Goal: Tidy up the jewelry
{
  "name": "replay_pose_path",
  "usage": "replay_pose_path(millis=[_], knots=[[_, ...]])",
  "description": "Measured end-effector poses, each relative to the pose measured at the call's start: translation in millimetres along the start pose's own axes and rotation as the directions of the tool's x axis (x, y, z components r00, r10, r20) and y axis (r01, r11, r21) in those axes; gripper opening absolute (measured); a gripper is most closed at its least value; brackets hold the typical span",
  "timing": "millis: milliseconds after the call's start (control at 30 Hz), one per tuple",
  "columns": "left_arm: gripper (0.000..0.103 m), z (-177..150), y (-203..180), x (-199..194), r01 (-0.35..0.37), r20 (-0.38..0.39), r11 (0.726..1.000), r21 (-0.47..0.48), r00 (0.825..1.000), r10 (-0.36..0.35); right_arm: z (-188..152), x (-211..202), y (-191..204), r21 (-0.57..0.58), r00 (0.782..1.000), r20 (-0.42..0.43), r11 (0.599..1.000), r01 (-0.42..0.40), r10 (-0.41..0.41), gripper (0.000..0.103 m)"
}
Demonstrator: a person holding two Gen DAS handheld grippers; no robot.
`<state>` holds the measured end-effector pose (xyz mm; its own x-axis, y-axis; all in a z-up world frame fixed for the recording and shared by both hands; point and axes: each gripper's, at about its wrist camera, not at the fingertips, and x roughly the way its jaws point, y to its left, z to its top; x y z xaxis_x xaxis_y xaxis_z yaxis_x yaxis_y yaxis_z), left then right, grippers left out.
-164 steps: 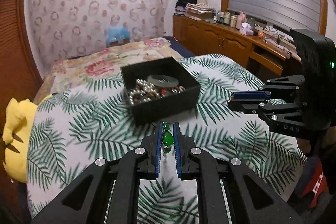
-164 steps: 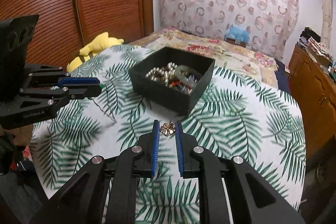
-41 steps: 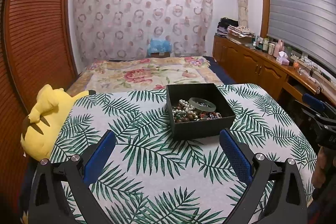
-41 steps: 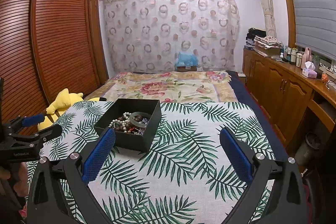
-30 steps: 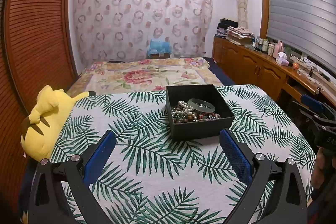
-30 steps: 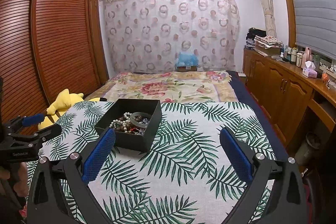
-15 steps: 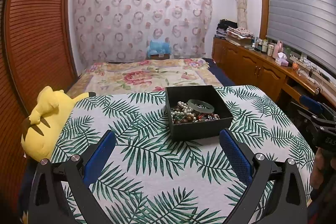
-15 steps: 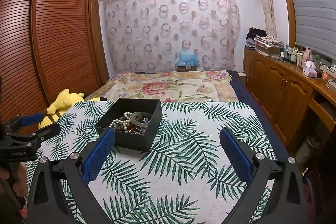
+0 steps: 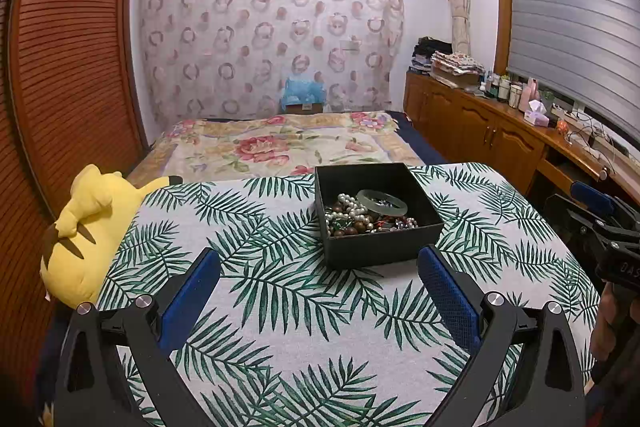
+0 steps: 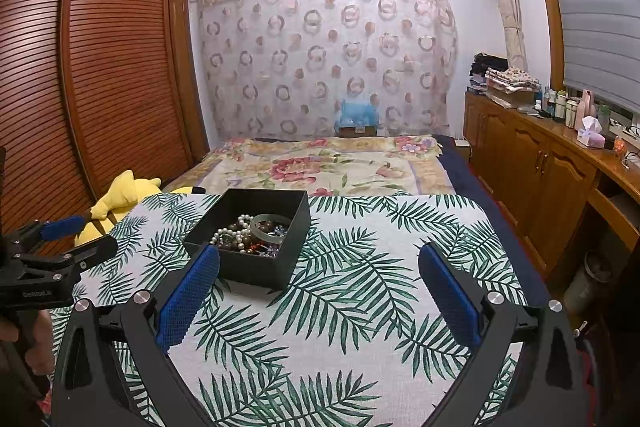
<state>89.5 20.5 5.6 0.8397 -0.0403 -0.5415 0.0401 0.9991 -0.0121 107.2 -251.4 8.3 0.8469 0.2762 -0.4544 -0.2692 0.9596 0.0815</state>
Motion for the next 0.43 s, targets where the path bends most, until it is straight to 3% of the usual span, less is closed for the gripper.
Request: replay_pose_path(millis=[433], knots=[[0.095, 0.4, -0.1, -1.4, 0.0, 0.0, 1.0, 0.0, 1.0, 0.0, -0.3, 0.0, -0.2, 0.001, 1.0, 0.001, 1.0, 0.0, 0.0, 0.101]])
